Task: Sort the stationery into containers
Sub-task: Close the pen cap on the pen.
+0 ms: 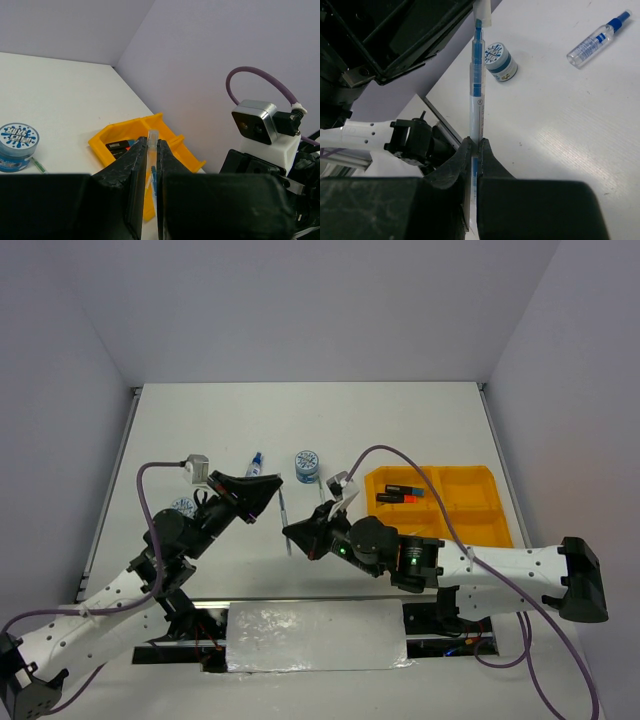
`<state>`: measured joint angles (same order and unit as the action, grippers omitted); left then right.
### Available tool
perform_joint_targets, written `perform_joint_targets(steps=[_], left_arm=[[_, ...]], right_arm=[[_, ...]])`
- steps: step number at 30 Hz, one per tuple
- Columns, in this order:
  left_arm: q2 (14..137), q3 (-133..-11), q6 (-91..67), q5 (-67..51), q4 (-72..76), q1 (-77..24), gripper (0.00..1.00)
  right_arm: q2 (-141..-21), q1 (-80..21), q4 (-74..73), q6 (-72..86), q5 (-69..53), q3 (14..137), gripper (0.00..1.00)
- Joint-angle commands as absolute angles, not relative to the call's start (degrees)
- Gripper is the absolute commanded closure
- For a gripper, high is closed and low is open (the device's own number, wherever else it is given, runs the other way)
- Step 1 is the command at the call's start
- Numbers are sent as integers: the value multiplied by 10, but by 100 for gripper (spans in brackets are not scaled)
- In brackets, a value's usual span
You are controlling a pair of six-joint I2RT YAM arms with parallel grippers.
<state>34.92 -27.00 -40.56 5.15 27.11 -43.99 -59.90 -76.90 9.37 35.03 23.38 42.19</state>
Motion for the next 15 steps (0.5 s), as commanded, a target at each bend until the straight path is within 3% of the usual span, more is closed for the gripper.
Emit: perform_joint_targets(steps=[1, 15], left_arm=[[352, -285, -400, 31, 308, -441, 100], [351, -265, -446, 12, 309, -442, 100]], right_arm=[[-585, -773, 98, 342, 256, 454, 100], [-584, -766, 132, 266, 291, 485, 100]])
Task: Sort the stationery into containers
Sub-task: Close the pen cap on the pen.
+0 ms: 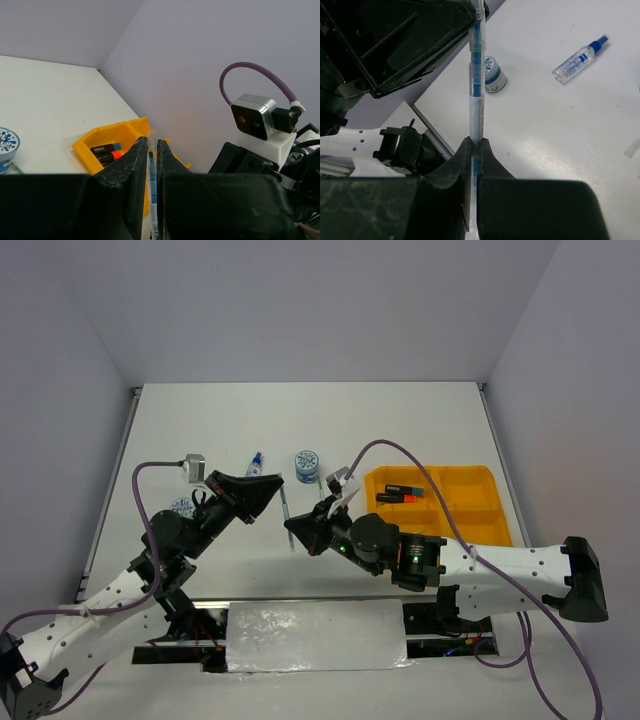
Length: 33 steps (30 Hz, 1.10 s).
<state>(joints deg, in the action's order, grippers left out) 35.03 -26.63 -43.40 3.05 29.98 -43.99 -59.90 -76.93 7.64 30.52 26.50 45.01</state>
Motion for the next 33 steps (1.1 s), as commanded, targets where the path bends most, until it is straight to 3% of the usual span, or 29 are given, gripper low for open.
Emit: perform_joint_targets(steps=[1, 11, 25, 33], left_arm=[[352, -273, -449, 11, 296, -441, 100], [403, -330, -439, -28, 211, -441, 100], [356, -273, -367, -49, 283, -441, 100], [395, -312, -366, -97, 253, -441, 100]], right_arm=[[-587, -766, 141, 238, 283, 490, 100], [-578, -741, 282, 66, 259, 476, 100], [-565, -709, 217, 235, 237, 530, 100], [-560, -708, 266, 132, 182, 536, 100]])
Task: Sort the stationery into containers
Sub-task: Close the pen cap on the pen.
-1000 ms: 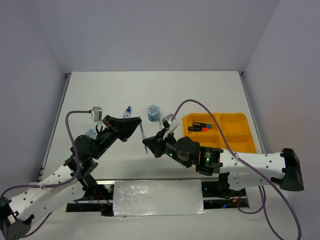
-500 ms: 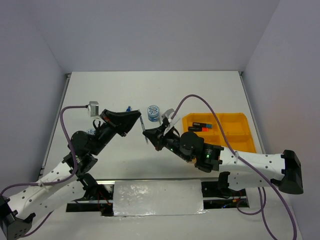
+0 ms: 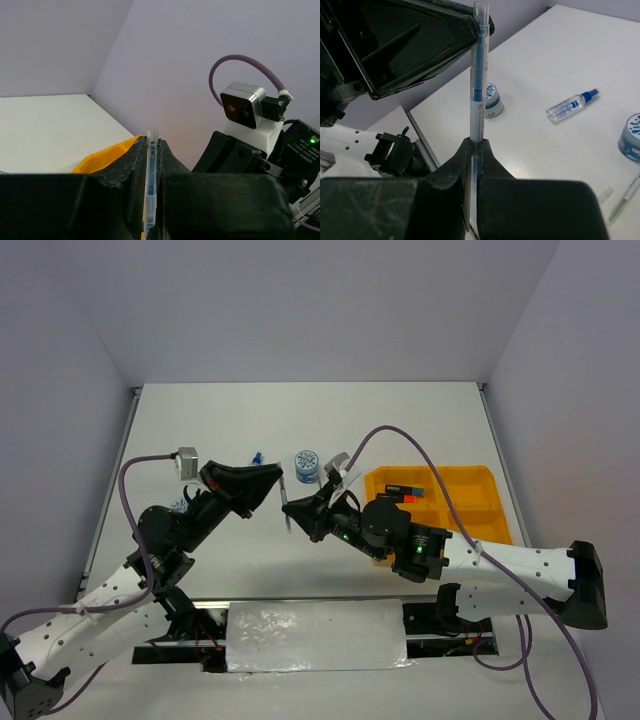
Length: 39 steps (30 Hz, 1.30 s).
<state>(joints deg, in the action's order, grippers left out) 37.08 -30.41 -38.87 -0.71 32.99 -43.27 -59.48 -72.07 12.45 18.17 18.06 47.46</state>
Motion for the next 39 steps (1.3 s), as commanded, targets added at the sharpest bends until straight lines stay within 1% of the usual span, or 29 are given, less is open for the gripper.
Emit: perform_joint_targets(steps=[1, 6, 10, 13, 16, 20, 27, 30, 31, 33, 35, 38, 39], left_arm=[[402, -315, -363, -103, 244, -442, 100], [400, -300, -363, -121, 230, -443, 100], [375, -306, -353, -75, 196, -443, 100], [371, -343, -341, -34, 141, -443, 100], [383, -391, -324, -43, 118, -443, 100], [404, -415, -314, -66, 111, -443, 100], [401, -380, -320, -104, 145, -443, 100], [386, -376, -323, -88, 138, -443, 100], [383, -388, -320, -78, 125, -443, 100], [388, -407, -315, -76, 110, -443, 95], [400, -439, -305, -91, 93, -443, 93], [417, -478, -291, -102, 69, -443, 83], [420, -487, -287, -104, 66, -443, 77]], right_arm=[[-559, -707, 262, 120, 181, 542, 100], [-537, -666, 248, 119, 155, 563, 100], [-544, -667, 250, 126, 130, 521, 100], [-543, -668, 244, 134, 102, 505, 100], [-543, -669, 222, 141, 94, 505, 100], [-527, -668, 222, 155, 78, 497, 100], [-526, -670, 184, 149, 75, 527, 100], [-536, -669, 168, 141, 51, 535, 100], [-546, -669, 165, 135, 21, 535, 100], [-553, -669, 162, 118, -17, 534, 100], [-552, -670, 161, 116, -37, 525, 100], [-538, -670, 165, 120, -22, 508, 100], [-534, -670, 165, 120, -19, 504, 100]])
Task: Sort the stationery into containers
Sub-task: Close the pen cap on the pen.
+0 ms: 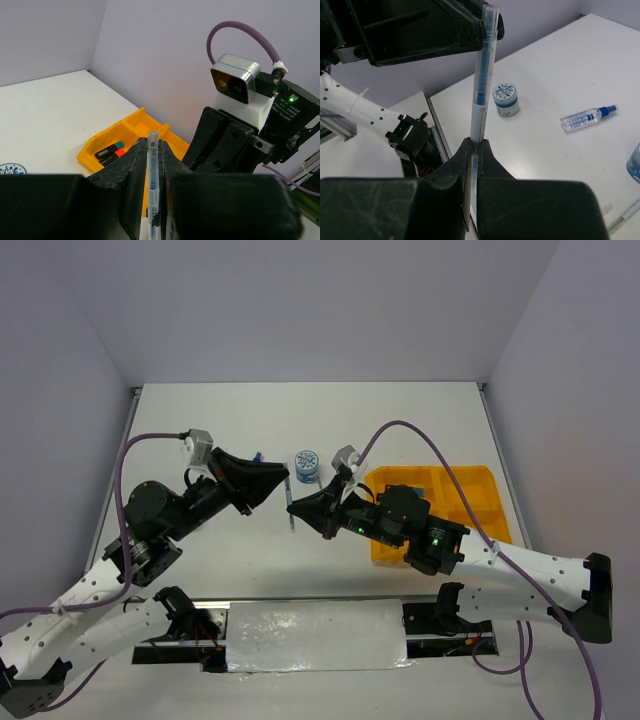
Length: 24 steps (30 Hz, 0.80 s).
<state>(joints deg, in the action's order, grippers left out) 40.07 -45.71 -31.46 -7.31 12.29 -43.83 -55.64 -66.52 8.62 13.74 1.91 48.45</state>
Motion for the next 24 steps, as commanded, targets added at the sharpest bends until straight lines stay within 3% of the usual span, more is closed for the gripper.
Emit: perform_joint_targets(steps=[1, 5, 9, 11, 15, 17, 18, 21, 22, 24], left_arm=[[421, -490, -287, -104, 64, -443, 74], [417, -484, -290, -107, 71, -444, 68], [417, -476, -296, -117, 76, -443, 47], [418, -474, -298, -124, 80, -443, 46], [419, -465, -303, -146, 95, -443, 73], [420, -463, -304, -164, 100, -443, 100], [419, -462, -304, -171, 108, -443, 100], [408, -455, -303, -203, 127, -443, 100], [406, -453, -304, -215, 141, -443, 100], [396, -448, -309, -222, 155, -443, 100]], right_arm=[[-531, -670, 164, 120, -18, 502, 100], [-523, -669, 156, 122, -10, 503, 100], [-523, -670, 149, 123, -9, 509, 100], [-521, -671, 152, 125, -7, 507, 100], [-521, -669, 156, 129, -1, 510, 100], [-528, -669, 152, 131, -3, 518, 100], [-532, -670, 151, 132, -5, 519, 100], [-543, -670, 164, 139, -29, 517, 60], [-546, -669, 171, 142, -42, 514, 51], [-559, -669, 188, 153, -49, 513, 51]])
